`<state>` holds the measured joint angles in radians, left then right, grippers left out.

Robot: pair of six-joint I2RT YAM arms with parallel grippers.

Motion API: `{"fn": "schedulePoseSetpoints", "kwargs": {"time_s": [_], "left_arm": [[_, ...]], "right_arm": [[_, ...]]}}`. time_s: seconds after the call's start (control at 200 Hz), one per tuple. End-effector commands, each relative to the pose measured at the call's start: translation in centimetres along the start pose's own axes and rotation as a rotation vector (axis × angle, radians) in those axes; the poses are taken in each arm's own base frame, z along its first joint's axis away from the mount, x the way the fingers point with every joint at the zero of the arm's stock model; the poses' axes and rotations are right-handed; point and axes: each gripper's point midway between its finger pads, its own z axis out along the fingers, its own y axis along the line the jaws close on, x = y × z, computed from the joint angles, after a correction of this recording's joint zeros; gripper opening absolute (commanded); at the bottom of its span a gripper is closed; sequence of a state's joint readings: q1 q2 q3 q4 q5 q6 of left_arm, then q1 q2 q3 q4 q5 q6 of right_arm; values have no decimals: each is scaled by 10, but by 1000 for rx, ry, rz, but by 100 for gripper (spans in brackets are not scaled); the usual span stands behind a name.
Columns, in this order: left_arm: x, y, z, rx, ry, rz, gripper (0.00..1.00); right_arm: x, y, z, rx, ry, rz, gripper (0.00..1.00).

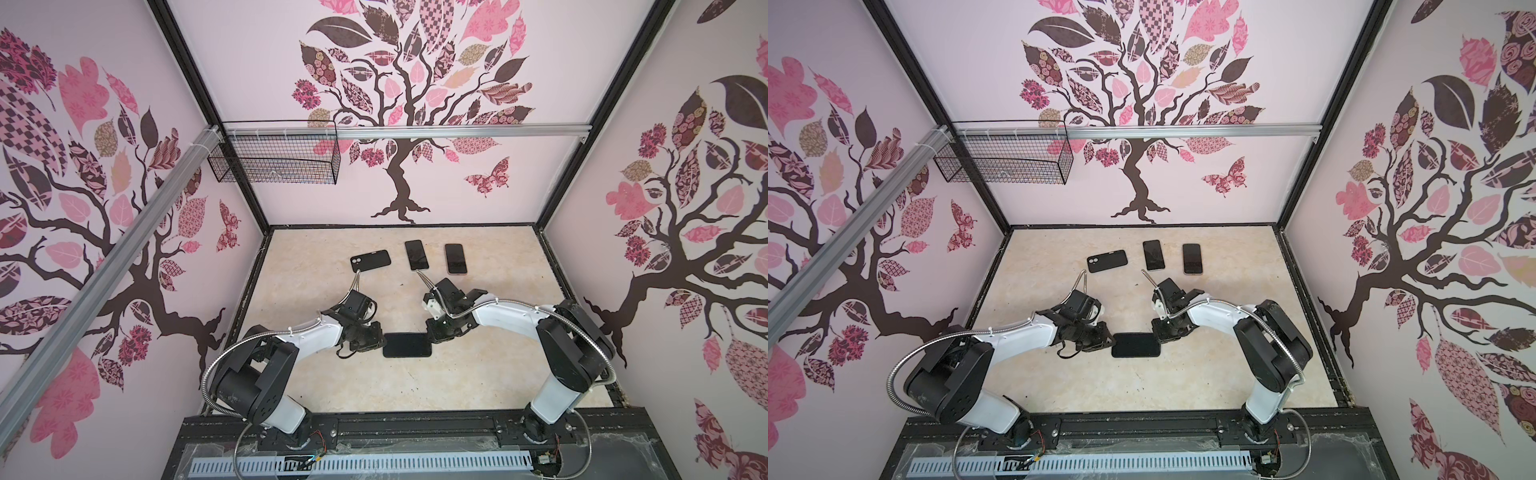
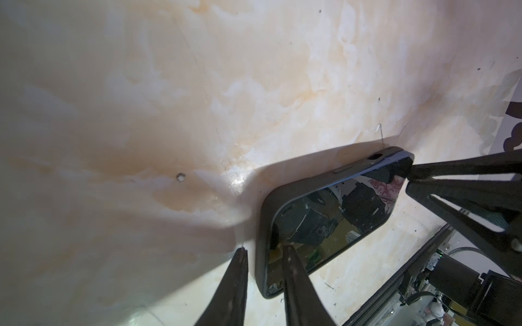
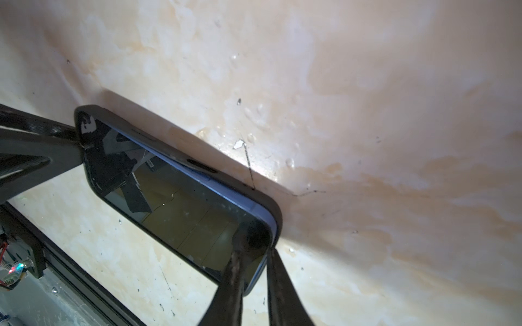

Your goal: Put the phone into the phone case

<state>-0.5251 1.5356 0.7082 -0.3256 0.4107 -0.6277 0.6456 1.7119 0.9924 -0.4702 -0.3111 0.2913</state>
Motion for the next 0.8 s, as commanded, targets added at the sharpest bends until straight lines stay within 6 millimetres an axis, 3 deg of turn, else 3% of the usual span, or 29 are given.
{"fn": "schedulePoseSetpoints", "kwargs": {"time_s": [0.0, 0.235, 0.6, 0.795], "left_arm": [[5, 5, 5, 4, 9, 7, 24], [8, 7, 8, 12, 15, 9, 21], [10, 3, 13, 50, 28, 22, 17], [15, 6, 19, 58, 44, 16, 16]], "right_arm": [[4, 4, 7, -33, 32, 3, 19], [12, 3, 19, -67, 63, 27, 18], [13, 26, 33, -234, 106, 53, 14], [22, 11, 57, -187, 147, 99, 10]]}}
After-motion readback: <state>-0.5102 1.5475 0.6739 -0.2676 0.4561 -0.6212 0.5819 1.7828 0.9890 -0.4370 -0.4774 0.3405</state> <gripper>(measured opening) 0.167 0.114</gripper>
